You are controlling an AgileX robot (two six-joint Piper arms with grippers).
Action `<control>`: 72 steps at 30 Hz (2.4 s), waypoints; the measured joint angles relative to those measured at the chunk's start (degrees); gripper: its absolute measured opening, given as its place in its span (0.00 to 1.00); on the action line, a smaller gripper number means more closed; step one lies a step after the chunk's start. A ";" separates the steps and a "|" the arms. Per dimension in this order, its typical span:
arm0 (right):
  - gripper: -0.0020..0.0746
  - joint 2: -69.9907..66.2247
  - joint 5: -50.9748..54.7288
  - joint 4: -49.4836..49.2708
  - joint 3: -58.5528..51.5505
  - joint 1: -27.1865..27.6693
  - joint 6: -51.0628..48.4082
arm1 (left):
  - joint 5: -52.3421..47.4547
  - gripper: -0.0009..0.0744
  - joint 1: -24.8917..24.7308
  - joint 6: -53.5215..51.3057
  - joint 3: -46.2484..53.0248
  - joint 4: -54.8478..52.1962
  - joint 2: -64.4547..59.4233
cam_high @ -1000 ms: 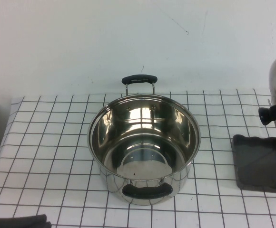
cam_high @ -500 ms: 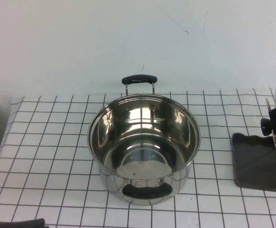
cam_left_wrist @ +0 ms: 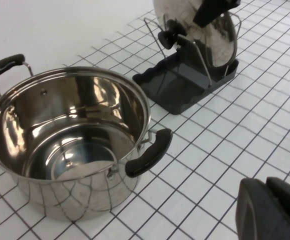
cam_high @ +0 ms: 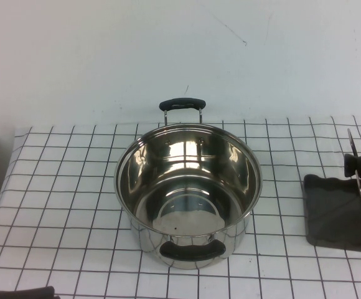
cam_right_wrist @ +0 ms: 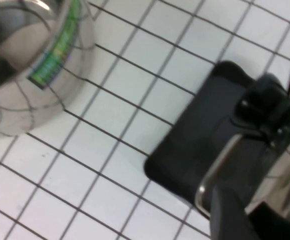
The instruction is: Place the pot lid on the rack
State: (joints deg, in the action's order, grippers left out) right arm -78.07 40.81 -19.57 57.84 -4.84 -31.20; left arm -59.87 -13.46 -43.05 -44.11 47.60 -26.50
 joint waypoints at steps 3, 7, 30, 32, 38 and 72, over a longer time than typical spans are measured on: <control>0.37 0.85 0.51 3.69 0.00 0.00 3.15 | 0.00 0.01 0.00 0.00 0.00 -1.00 0.00; 0.37 3.44 1.54 7.20 0.00 0.00 6.00 | 0.00 0.01 0.00 0.00 0.00 -1.39 0.00; 0.37 33.23 8.97 5.70 -0.39 0.00 6.28 | 0.04 0.01 0.00 16.43 0.55 -23.87 7.03; 0.37 37.59 6.02 2.63 -1.94 0.00 4.34 | 2.03 0.01 0.00 19.40 1.84 -25.06 11.69; 0.35 52.21 -3.06 -15.98 -13.58 0.00 -10.85 | 7.91 0.01 0.00 34.69 10.94 -35.11 26.15; 0.02 65.05 -18.78 -69.68 -39.98 0.00 -56.21 | 32.56 0.01 0.00 43.05 36.95 -42.69 26.81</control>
State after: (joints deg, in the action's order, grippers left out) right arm -13.02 22.03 -89.25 17.86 -4.84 -87.41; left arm -27.31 -13.46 0.00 -7.16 4.91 0.31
